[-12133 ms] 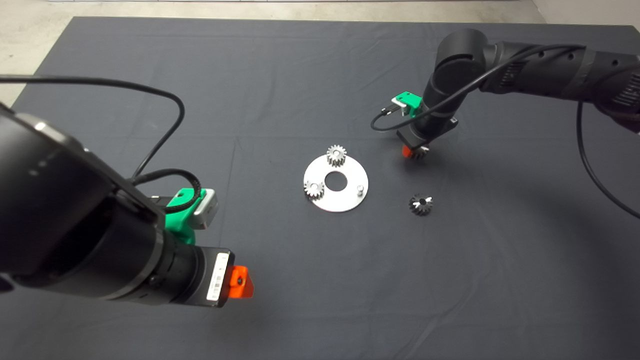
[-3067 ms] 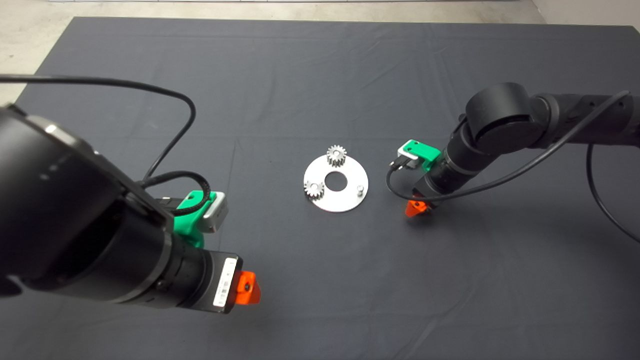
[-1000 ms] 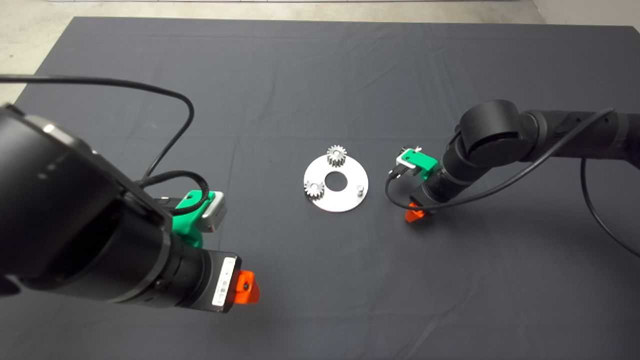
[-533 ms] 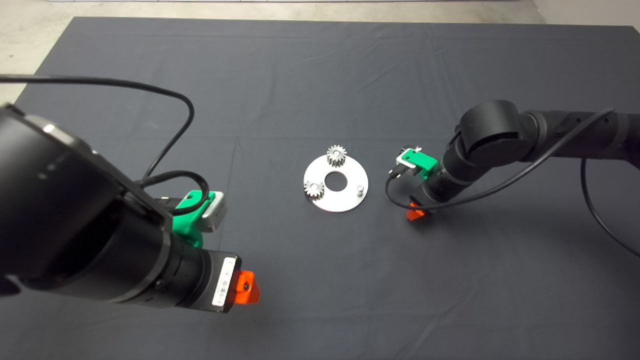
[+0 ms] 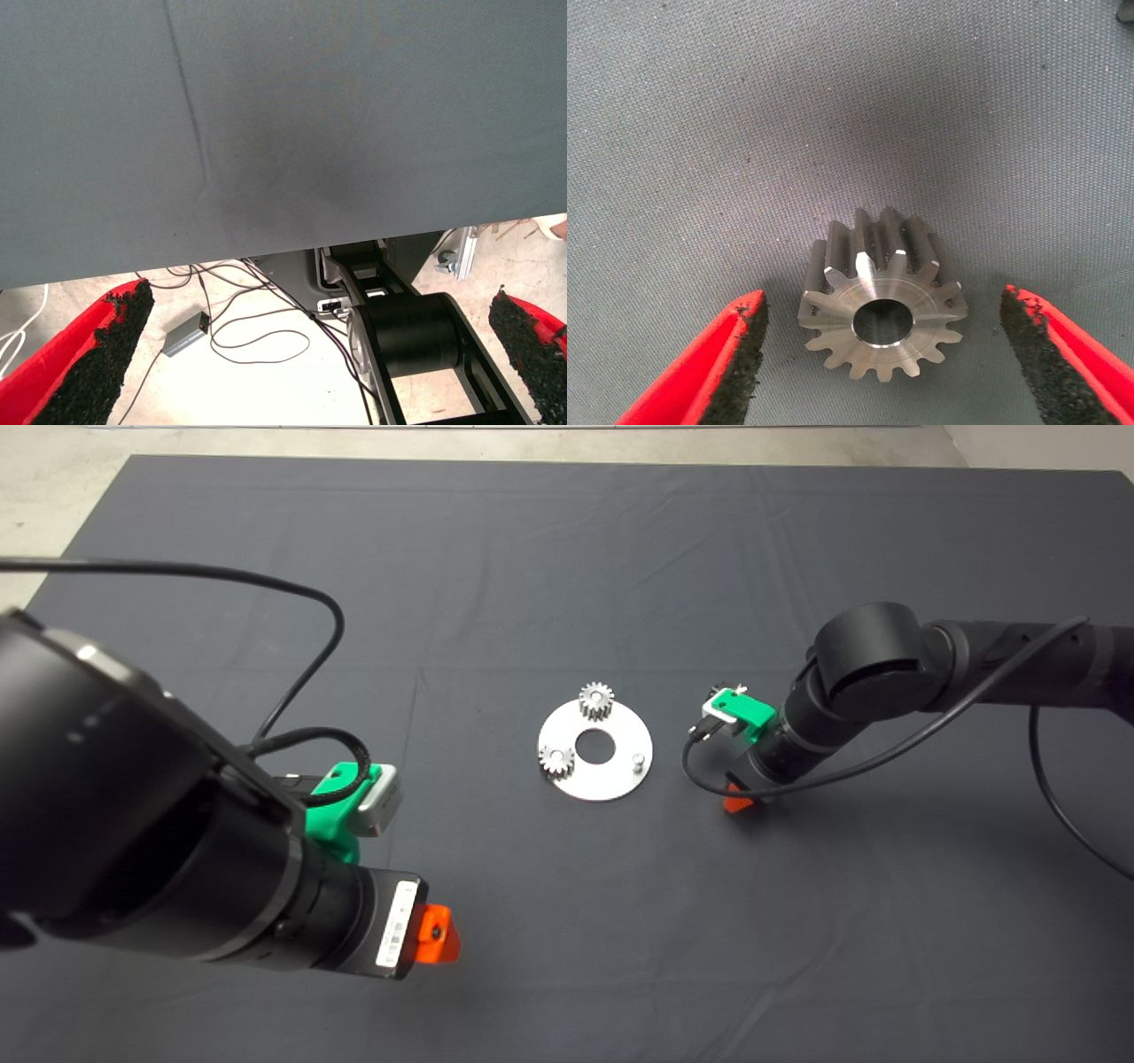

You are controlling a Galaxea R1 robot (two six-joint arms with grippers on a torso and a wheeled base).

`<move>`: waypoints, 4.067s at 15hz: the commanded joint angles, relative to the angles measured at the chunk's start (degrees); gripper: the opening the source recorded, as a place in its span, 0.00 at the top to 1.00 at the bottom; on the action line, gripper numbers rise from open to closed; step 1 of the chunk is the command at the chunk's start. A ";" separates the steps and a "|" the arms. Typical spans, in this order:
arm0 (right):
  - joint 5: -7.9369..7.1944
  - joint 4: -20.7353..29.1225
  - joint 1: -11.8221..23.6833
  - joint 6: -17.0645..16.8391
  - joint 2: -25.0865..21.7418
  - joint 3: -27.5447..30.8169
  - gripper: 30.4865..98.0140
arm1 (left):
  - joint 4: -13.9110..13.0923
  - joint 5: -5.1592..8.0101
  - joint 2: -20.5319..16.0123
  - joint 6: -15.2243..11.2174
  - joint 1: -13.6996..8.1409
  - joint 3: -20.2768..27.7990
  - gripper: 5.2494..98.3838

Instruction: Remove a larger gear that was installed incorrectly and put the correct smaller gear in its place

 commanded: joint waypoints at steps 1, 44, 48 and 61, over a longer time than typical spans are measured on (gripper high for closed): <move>-5.92 -1.77 0.69 -0.27 0.16 0.07 0.43 | -0.72 0.18 0.19 0.05 -0.99 0.79 0.01; -6.10 7.69 13.99 0.70 7.45 -3.56 0.88 | -0.81 0.18 0.22 -0.12 -0.90 0.79 0.01; -6.10 14.68 17.04 0.26 15.16 -12.30 0.88 | -0.81 0.18 0.22 -0.12 -0.90 0.79 0.01; -6.16 19.06 16.07 0.17 24.86 -20.85 0.88 | -0.75 0.18 0.22 -0.03 -0.90 0.79 0.01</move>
